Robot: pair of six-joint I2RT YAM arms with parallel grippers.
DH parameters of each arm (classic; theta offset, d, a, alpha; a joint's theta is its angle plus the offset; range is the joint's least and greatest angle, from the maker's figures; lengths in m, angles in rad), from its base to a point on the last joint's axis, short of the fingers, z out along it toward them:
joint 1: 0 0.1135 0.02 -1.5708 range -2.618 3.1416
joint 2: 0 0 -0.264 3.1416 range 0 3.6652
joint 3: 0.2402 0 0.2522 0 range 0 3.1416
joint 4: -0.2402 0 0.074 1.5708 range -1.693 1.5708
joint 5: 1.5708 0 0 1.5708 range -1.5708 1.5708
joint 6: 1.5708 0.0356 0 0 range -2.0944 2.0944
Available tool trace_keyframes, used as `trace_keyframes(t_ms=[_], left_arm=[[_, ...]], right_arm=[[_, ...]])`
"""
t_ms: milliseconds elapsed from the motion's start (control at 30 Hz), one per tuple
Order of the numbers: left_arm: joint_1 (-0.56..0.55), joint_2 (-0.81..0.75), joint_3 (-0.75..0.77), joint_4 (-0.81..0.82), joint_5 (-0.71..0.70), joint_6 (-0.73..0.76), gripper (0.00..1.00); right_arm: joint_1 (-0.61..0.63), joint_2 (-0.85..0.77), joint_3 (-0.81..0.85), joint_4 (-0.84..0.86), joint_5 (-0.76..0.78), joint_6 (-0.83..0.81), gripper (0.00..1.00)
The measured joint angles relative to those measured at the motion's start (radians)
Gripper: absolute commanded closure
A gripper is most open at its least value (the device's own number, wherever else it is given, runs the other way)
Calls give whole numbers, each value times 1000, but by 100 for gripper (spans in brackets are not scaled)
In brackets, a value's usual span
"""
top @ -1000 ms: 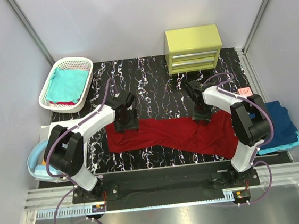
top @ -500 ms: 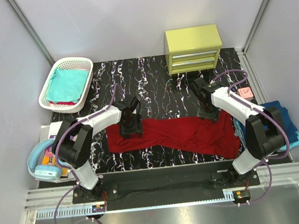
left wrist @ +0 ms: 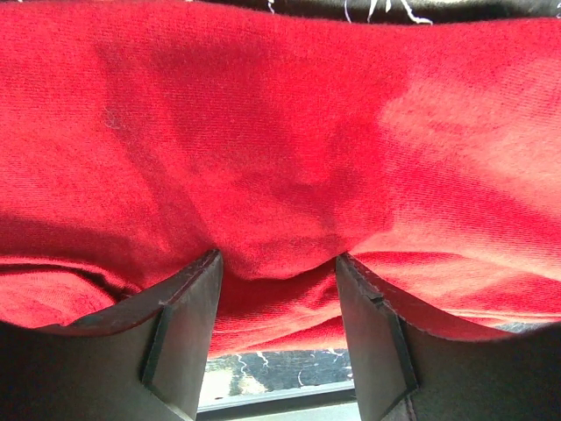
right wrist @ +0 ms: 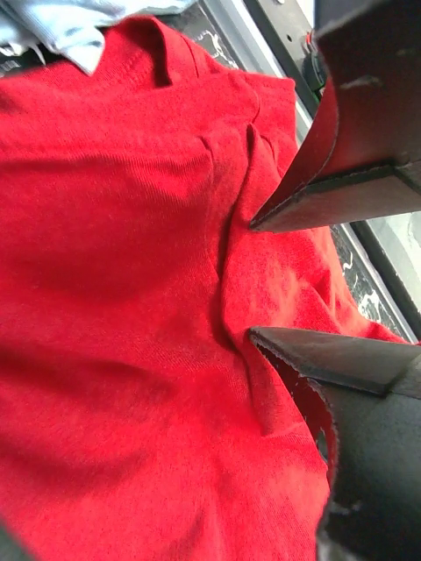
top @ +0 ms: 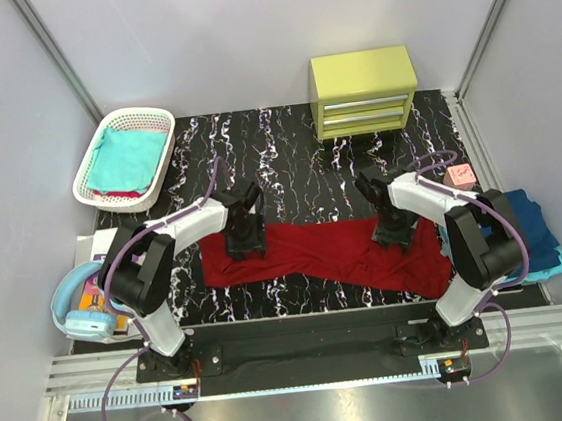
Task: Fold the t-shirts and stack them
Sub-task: Rotate the tshirt 90 degrees
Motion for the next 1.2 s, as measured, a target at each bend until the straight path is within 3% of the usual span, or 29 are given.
trace_keyframes(t_ms=[267, 433, 600, 667, 900, 933, 967, 1133, 1200], left_arm=[[2, -2, -2, 1, 2, 5, 41], [2, -10, -11, 9, 4, 11, 41], [2, -23, -26, 18, 13, 15, 43], [2, -27, -30, 19, 19, 15, 44], [2, -39, -45, 19, 38, 16, 44], [2, -40, -46, 19, 39, 17, 44], [2, -42, -48, 21, 40, 17, 44], [2, -50, -58, 24, 47, 18, 44], [1, -51, -59, 22, 49, 18, 44]], right_arm=[[21, 49, -34, 20, -40, 46, 45], [36, 51, -35, 25, -32, 68, 50], [53, 53, -37, 34, -33, 87, 64], [60, 53, -37, 39, -32, 95, 64], [74, 53, -37, 8, 7, 105, 32], [81, 53, -36, -1, 21, 107, 21], [90, 51, -36, -10, 35, 109, 17], [116, 27, -51, -29, 84, 116, 12], [115, 10, -73, -7, 82, 116, 20]])
